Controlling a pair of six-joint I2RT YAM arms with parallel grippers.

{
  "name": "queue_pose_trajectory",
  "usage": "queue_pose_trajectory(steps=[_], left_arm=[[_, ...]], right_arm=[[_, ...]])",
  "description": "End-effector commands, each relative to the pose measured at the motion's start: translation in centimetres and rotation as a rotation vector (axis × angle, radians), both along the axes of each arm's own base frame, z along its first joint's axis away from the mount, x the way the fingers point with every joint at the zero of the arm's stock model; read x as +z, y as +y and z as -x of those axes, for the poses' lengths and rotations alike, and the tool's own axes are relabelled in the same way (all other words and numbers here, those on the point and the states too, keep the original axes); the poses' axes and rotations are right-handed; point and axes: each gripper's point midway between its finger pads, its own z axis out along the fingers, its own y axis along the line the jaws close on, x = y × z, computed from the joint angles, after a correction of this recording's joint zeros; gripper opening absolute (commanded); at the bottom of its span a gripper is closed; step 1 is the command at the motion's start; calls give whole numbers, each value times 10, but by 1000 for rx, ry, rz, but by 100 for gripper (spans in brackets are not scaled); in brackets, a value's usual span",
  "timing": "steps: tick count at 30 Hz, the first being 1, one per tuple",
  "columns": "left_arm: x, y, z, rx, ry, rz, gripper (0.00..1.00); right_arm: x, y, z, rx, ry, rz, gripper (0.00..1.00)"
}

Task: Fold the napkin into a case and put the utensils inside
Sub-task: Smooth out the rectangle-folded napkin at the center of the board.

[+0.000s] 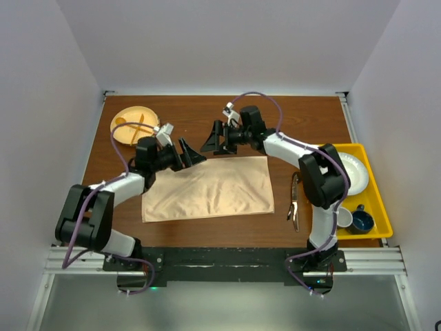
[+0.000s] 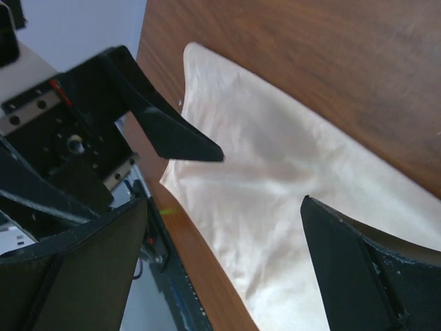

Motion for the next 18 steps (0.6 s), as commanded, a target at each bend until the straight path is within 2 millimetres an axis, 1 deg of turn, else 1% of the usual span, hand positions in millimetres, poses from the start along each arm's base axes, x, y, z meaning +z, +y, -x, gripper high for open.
queue_pose_trajectory(steps=[1,2,3,4,5,6,8,9,10,11,12,14,17,18], left_arm=[[16,-15,-12,120,13,228,100],[19,-16,-15,130,-6,248,100],[9,-17,-18,149,17,245,100],[6,-18,-21,163,36,260,100],[11,-19,-25,164,8,280,100],[1,-20,-27,161,27,281,100],[2,-24,-33,143,14,299,100],[-9,-27,-33,121,39,297,100],[-10,-29,-36,111,40,304,100],[-9,-30,-38,101,33,313,100],[-16,-30,-37,93,49,313,100],[-20,-30,-37,90,62,319,100],[-29,-21,-38,107,83,318,100],[-33,-16,-41,122,91,317,100]], right_arm=[[23,30,2,1,27,-178,98],[16,33,4,-1,52,-178,98],[13,36,2,2,48,-188,98],[9,38,3,10,58,-194,98],[-4,39,3,16,91,-193,98],[-8,40,2,18,95,-196,98],[-20,42,7,52,131,-207,98],[-21,43,7,59,129,-215,98],[-25,43,8,63,139,-214,98],[-27,42,8,67,145,-216,98],[-31,41,11,82,157,-217,98],[-38,36,12,82,177,-216,98],[-49,27,11,78,182,-211,98],[-53,24,10,72,195,-201,98]])
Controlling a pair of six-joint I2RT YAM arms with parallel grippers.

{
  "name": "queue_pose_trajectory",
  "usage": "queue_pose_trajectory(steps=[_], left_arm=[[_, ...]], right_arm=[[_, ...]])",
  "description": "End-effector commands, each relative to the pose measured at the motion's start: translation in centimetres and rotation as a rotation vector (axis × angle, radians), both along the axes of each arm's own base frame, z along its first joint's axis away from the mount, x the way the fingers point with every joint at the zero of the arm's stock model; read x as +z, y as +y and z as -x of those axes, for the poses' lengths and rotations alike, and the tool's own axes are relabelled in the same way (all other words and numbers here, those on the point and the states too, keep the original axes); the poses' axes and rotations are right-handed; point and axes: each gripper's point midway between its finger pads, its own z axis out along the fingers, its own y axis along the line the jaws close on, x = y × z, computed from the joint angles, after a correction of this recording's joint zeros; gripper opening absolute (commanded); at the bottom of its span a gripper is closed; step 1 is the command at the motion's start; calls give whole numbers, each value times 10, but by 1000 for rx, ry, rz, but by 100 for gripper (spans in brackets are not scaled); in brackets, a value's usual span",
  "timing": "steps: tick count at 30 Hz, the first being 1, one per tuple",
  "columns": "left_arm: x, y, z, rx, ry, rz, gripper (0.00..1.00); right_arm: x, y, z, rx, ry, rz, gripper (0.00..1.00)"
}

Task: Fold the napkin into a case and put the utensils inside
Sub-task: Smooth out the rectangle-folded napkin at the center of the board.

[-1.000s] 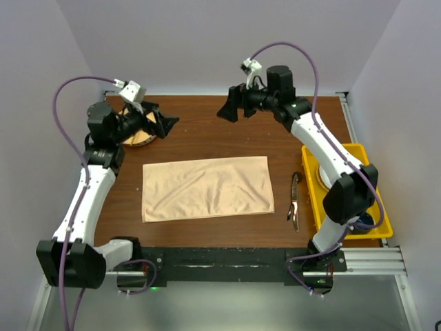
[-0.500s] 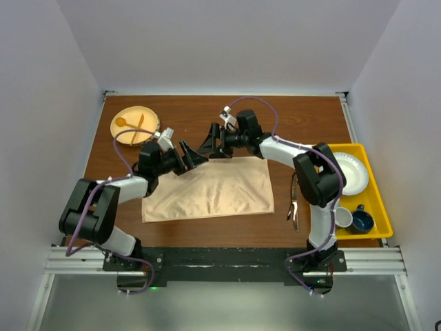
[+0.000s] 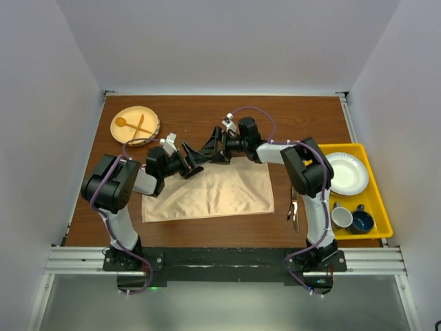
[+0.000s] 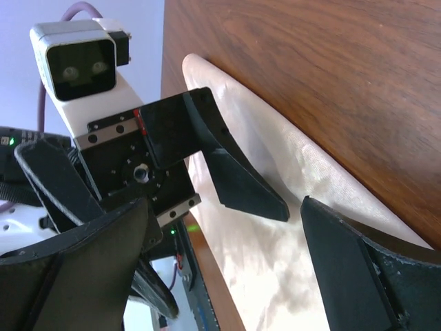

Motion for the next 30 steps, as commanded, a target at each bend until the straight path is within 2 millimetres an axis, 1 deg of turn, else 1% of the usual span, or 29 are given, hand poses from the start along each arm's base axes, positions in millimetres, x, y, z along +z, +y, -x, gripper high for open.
queue_pose_trajectory(steps=[1,3,5,7,8,9,11,12,14,15,16,17,19,20,22,23,25,26,30], left_arm=[[27,15,-27,63,-108,57,100],[22,23,-29,67,-94,59,100],[23,28,-29,68,-96,71,100],[18,40,-30,89,-77,70,100],[14,45,-31,102,-63,63,100],[9,55,-33,130,-49,54,100],[4,63,-34,148,-39,46,100],[2,70,-34,159,-31,47,100],[-2,78,-32,166,-19,39,100],[-5,85,-31,179,-12,36,100],[-8,86,-29,174,-3,31,100],[-11,94,-29,189,6,29,100],[-15,105,-27,209,19,27,100],[-16,114,-28,231,20,24,100],[-17,123,-28,239,17,15,100],[-17,131,-29,257,17,15,100],[-16,141,-31,271,10,10,100],[-17,150,-31,290,14,12,100],[-21,170,-31,329,22,5,100]], right_arm=[[-1,-5,15,85,0,-45,98],[-11,-14,11,71,15,-30,98],[-18,-21,6,63,6,-17,98],[-28,-25,7,68,22,11,98],[-29,-26,4,74,0,19,98],[-34,-28,5,73,12,35,98],[-43,-30,6,71,17,60,98],[-47,-33,5,68,22,69,98],[-55,-37,5,62,36,89,98],[-57,-38,6,59,41,95,98],[-60,-41,4,52,42,104,98],[-64,-44,5,54,49,116,98],[-67,-47,3,43,53,125,98],[-69,-48,4,44,59,130,98],[-71,-51,2,39,59,139,98],[-72,-51,3,40,60,140,98],[-75,-52,4,38,70,146,98],[-76,-51,4,38,75,149,98],[-80,-52,3,38,77,159,98]])
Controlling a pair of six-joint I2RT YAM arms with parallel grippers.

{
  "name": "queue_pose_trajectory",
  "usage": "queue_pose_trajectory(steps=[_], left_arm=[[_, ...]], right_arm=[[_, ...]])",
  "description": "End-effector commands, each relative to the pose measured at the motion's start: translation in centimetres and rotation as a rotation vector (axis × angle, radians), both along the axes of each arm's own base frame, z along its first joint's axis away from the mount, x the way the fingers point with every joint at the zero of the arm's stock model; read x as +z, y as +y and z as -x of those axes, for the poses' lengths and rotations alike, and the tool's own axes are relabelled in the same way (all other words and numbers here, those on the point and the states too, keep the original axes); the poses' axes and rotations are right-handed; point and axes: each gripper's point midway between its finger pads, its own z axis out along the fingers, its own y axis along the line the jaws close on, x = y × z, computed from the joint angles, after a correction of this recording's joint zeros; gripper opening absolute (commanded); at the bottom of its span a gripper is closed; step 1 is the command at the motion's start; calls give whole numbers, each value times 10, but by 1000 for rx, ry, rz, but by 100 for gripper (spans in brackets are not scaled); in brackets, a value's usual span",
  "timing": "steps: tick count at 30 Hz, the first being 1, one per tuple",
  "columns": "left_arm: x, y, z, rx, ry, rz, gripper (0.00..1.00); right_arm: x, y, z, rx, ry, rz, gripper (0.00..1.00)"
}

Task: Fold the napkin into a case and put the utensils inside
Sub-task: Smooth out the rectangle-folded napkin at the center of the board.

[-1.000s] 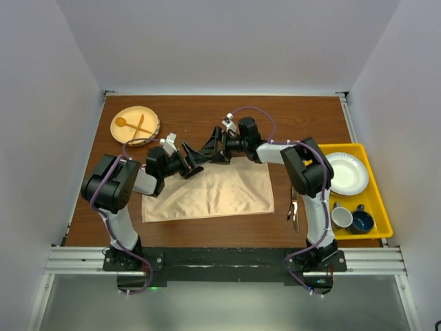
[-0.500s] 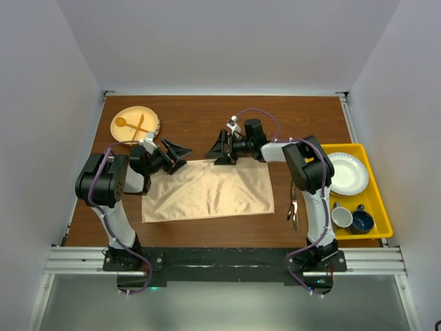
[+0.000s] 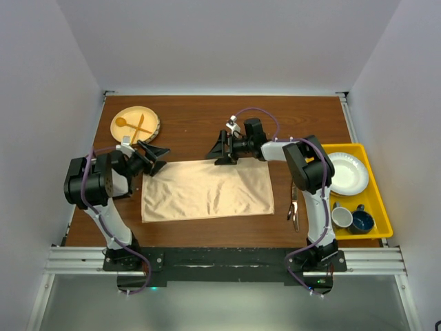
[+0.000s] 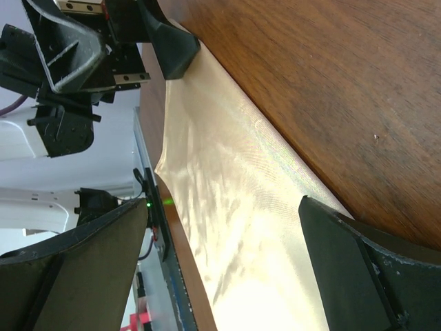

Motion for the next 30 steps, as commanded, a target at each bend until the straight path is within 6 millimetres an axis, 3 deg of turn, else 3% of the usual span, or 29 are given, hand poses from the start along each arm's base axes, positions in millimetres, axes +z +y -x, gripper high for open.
queue_pose_trajectory(steps=[1,9,12,14,17,19,22,24,27,30], left_arm=[[-10,26,5,39,2,-49,100],[-4,60,6,85,-26,-69,100],[6,76,6,94,-65,-92,100],[24,82,2,65,-132,-118,100],[51,75,-1,6,-192,-149,100],[76,58,-1,-61,-262,-170,100],[91,27,5,-140,-295,-192,100],[92,4,9,-170,-290,-191,100],[77,-11,12,-137,-232,-152,100],[52,-8,12,-81,-150,-128,100]], right_arm=[[-48,-18,6,-32,96,125,98],[-49,-17,6,-20,87,128,98],[-44,-15,1,-19,67,120,98],[-37,-12,1,-4,49,112,98],[-9,1,0,32,-4,72,98],[11,9,1,38,-9,31,98],[50,26,6,47,-30,-42,98],[71,39,14,65,-43,-82,98],[83,54,20,65,-30,-127,98],[80,63,20,61,5,-151,98]])
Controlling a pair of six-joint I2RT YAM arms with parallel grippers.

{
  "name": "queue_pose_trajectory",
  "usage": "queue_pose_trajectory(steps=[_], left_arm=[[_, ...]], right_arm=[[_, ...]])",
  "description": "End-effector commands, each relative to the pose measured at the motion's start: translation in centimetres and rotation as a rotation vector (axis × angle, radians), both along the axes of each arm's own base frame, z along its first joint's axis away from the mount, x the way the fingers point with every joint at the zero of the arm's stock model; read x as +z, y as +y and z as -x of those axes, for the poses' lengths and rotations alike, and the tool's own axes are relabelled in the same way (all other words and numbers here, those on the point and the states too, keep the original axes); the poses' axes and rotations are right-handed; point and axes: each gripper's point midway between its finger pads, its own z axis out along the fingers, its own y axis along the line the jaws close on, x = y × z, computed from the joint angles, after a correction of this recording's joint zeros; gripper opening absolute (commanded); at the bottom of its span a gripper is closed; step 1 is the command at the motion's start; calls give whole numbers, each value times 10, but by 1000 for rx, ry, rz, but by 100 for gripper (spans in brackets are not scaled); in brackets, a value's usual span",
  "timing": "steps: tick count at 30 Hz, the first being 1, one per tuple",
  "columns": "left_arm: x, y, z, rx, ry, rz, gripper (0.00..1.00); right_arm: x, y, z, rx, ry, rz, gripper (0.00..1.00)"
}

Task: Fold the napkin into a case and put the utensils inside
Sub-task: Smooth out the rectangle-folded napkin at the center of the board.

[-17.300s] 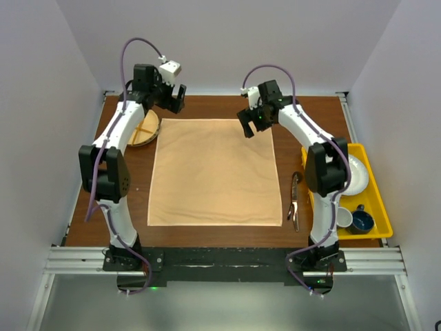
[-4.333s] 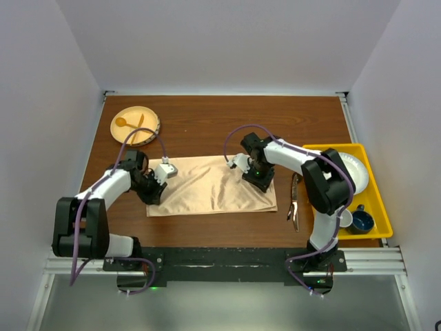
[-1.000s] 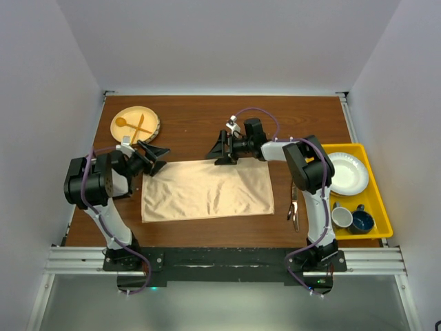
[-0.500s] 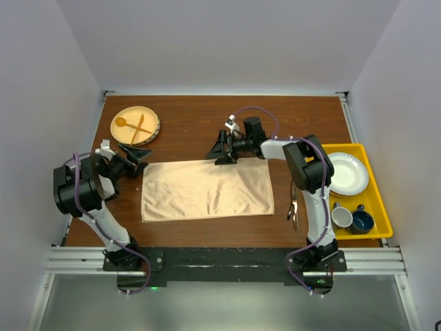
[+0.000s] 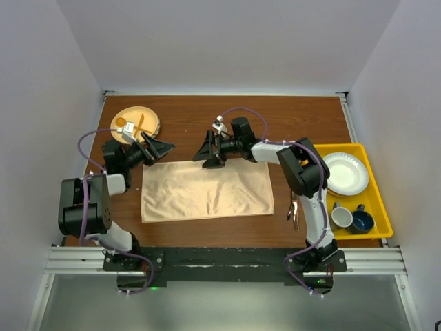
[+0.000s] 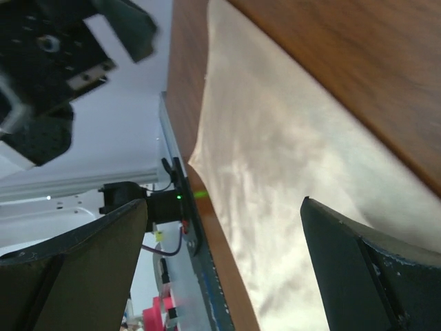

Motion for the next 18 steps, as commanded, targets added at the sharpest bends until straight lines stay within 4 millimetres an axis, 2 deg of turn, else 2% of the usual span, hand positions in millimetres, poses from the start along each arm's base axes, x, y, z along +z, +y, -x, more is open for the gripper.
queue_pose_trajectory(steps=[1,5,6,9,13,18], left_arm=[[-40,9,-3,117,130,29,100],[-61,10,-9,134,182,29,100],[-64,10,-10,135,191,29,100],[-84,13,-10,154,244,9,100],[-110,17,-5,160,312,-54,100],[-122,22,-2,174,346,-95,100]], right_arm=[[48,22,-9,-23,-42,-115,98],[34,29,-18,-48,17,-138,98],[24,30,-20,-52,28,-130,98],[11,31,-22,-45,36,-122,98],[-12,19,-27,-53,57,-81,98],[-30,-6,-28,-53,60,-22,98]])
